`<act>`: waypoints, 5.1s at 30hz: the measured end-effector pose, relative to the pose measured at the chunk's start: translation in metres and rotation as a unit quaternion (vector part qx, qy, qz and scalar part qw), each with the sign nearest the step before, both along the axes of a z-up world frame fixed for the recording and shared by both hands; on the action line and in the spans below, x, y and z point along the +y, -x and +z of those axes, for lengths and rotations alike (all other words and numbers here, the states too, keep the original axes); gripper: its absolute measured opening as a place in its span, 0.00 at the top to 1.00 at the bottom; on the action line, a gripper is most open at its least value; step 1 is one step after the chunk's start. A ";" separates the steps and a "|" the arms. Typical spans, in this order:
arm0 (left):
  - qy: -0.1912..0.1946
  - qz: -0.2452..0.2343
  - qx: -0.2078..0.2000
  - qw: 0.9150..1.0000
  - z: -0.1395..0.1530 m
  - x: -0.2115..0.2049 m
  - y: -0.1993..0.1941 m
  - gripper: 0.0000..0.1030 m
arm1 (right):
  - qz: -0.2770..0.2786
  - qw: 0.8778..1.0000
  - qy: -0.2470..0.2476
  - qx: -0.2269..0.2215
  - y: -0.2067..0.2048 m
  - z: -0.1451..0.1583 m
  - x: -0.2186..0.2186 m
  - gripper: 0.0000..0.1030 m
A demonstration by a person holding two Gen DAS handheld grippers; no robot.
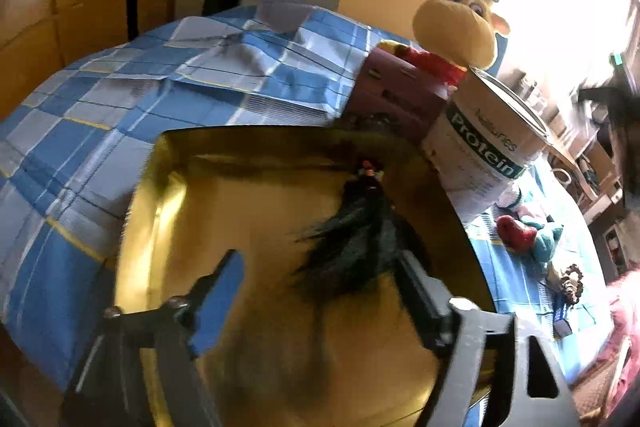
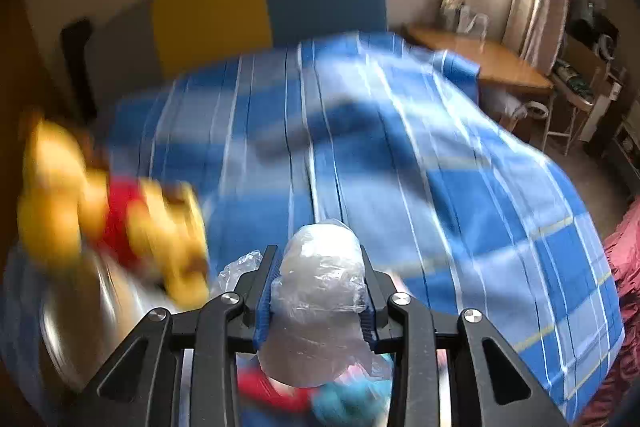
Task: Organize soft objects
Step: 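Carry the hair piece into the gold tray and open the left tool while the right tool lifts the bag, then lower the plastic bag into the gold tray and open the right tool, then move both tools back to the pile of soft items, then grasp the brown satin scrunchie with the left tool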
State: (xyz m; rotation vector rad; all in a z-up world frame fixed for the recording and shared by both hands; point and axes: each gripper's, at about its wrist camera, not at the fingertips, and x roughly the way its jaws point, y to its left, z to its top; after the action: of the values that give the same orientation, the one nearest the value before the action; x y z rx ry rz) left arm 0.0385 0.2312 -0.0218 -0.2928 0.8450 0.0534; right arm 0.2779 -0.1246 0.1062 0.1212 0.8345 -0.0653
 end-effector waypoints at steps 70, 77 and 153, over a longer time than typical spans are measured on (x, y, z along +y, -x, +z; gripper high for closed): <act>-0.088 -0.072 -0.013 0.993 0.023 -0.088 0.065 0.10 | 0.193 0.980 0.035 -0.011 0.198 -0.099 0.000 0.37; -0.096 -0.137 -0.023 0.986 0.032 -0.127 0.055 0.10 | -0.030 0.999 -0.027 -0.001 0.181 -0.127 -0.128 0.37; 0.084 -0.348 0.131 0.925 -0.046 -0.365 -0.078 0.78 | -0.116 0.946 -0.292 0.085 0.175 -0.174 -0.213 0.37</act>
State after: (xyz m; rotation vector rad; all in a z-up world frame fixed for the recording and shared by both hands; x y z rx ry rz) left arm 0.1162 -0.1339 -0.0679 -0.1320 1.1827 -0.6606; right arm 0.1034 -0.3379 -0.0676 0.7835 0.9897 -0.0486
